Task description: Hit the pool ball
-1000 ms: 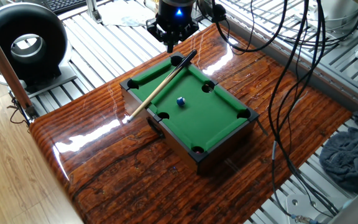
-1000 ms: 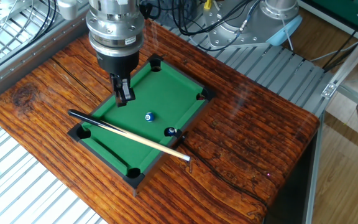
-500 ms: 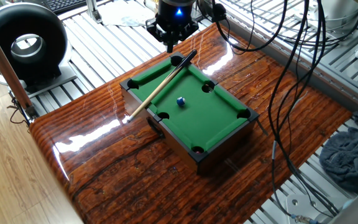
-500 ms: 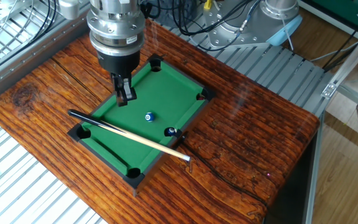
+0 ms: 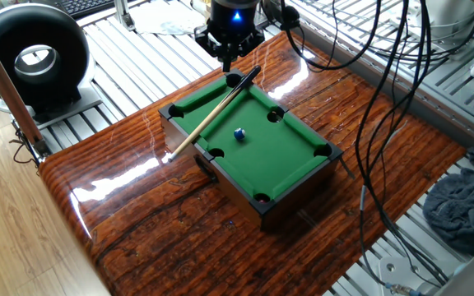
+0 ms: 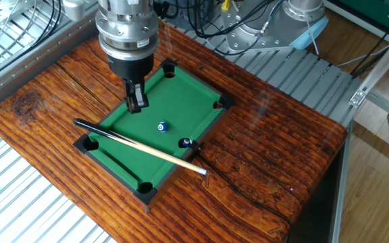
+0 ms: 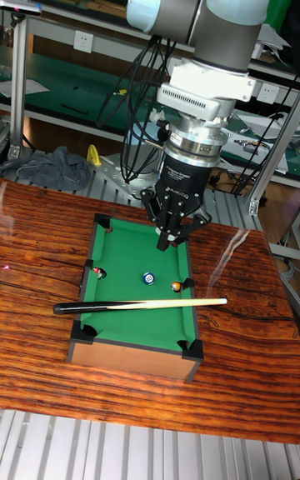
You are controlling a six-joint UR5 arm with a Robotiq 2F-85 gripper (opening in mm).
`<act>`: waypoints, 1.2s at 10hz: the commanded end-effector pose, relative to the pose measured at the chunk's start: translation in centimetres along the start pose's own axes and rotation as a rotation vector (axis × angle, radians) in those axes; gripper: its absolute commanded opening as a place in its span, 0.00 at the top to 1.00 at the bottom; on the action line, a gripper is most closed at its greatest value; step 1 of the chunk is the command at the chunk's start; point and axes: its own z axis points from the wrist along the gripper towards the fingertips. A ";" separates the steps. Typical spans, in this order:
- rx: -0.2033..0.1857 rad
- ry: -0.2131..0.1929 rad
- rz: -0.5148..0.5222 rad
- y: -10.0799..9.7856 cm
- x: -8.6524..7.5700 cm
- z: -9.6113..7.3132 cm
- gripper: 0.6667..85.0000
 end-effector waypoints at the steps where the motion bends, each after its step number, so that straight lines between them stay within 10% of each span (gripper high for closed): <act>1: 0.003 -0.006 0.030 -0.1 -0.2 -0.1 0.99; 3: 0.034 0.035 0.017 -0.9 0.9 -0.2 0.99; 5: 0.082 0.111 -0.013 -3.5 -2.3 -1.1 0.99; 12: 0.062 0.105 -0.104 -8.6 -6.9 5.1 0.99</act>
